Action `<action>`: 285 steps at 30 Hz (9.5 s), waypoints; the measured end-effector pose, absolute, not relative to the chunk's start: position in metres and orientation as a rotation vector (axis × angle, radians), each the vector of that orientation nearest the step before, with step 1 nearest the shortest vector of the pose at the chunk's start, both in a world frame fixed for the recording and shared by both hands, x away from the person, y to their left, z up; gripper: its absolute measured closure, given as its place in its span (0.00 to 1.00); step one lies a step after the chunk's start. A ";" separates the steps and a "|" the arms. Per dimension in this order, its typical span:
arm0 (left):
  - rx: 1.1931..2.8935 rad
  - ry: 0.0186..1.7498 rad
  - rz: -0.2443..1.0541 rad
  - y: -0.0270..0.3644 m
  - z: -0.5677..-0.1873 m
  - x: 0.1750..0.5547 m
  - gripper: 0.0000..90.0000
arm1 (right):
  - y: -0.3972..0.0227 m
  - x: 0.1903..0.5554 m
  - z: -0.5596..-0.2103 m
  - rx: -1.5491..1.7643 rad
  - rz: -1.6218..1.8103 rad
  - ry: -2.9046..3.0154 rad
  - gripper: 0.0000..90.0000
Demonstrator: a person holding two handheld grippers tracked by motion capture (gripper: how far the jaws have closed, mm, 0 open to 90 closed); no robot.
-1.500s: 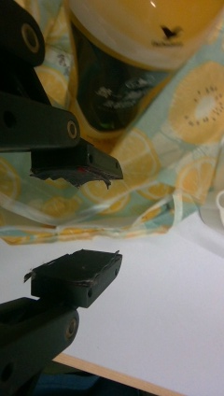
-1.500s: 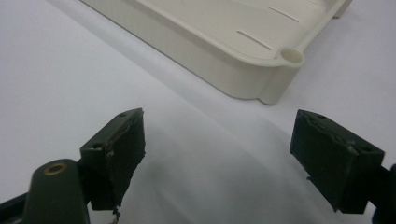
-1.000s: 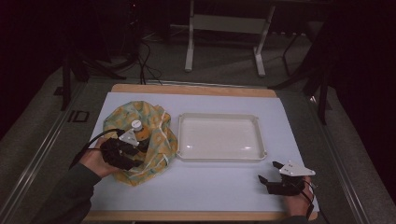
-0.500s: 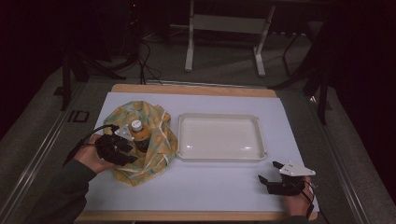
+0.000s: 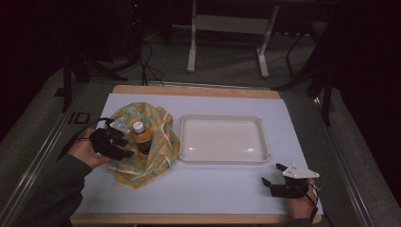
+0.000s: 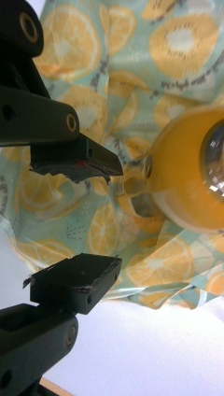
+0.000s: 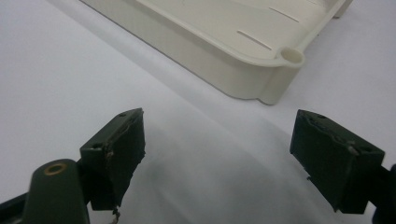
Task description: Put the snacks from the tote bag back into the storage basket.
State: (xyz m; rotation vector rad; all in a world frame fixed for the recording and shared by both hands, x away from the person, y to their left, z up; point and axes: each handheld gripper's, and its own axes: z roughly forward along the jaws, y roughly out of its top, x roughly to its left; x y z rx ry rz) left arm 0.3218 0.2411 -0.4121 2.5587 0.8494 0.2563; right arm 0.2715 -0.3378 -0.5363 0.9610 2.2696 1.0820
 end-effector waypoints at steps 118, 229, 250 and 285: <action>2.760 0.923 0.175 0.186 -0.362 0.377 0.65 | -0.338 0.272 -0.536 0.959 1.081 2.275 0.19; 2.836 0.382 0.225 0.099 -0.277 0.353 0.66 | -0.337 0.271 -0.536 0.954 1.073 2.275 0.19; 2.850 0.348 0.187 0.067 -0.292 0.366 0.66 | -0.338 0.271 -0.536 0.956 1.084 2.268 0.19; 2.881 0.319 0.166 0.039 -0.310 0.378 0.66 | -0.338 0.270 -0.536 0.948 1.091 2.258 0.19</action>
